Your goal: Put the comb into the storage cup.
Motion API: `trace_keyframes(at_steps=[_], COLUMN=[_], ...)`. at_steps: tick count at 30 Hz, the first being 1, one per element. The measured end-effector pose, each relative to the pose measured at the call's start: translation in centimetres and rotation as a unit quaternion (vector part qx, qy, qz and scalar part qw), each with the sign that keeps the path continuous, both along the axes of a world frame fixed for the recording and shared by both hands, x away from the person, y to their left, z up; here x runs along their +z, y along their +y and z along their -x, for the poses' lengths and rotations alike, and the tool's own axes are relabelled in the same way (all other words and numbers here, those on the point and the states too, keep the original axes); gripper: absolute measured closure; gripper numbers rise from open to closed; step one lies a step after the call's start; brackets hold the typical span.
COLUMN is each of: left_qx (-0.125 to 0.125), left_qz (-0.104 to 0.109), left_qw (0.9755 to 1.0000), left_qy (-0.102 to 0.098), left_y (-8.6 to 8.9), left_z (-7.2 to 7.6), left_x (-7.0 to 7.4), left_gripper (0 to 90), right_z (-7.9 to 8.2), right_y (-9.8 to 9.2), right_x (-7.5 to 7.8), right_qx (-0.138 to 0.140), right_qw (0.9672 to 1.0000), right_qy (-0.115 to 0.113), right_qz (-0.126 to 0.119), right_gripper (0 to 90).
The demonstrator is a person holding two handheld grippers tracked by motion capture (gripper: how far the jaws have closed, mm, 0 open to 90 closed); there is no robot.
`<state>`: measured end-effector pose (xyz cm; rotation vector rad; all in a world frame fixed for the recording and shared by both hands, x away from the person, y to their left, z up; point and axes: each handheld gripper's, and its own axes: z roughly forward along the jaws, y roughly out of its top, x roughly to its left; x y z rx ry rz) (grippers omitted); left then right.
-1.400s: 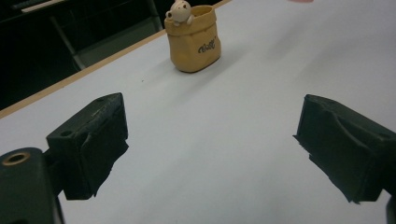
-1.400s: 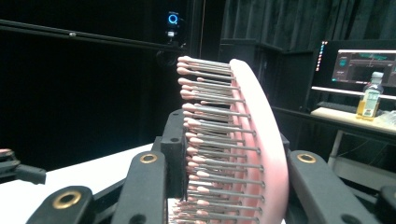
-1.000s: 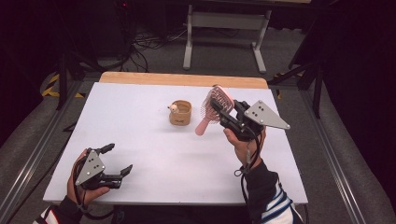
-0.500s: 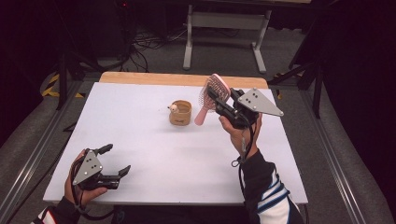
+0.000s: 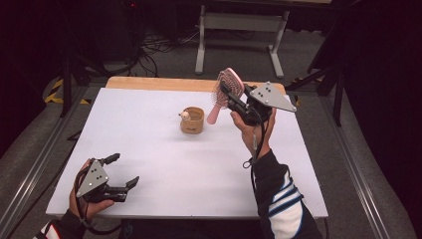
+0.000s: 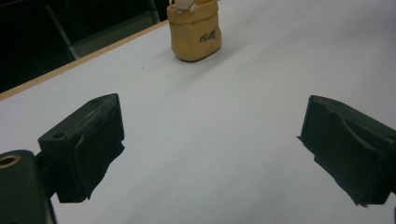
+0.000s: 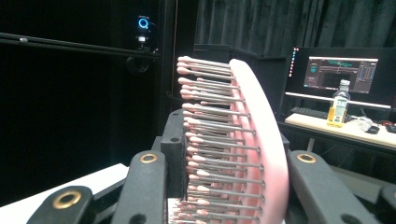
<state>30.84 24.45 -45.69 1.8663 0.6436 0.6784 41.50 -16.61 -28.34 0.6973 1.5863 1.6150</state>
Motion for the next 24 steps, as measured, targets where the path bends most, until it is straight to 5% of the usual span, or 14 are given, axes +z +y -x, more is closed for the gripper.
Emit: trace_keyframes(at_steps=[24], left_qx=[0.004], left_qz=[0.011], left_qw=[0.9999], left_qy=[0.002], left_y=[0.2], left_z=[-0.1], left_x=[0.0], left_gripper=[7.5], right_z=[-3.4], right_y=[3.8], right_x=[-0.1], right_qx=[-0.012], right_qw=[0.9999], right_qy=[0.0], right_qz=[0.008], right_gripper=[63.9])
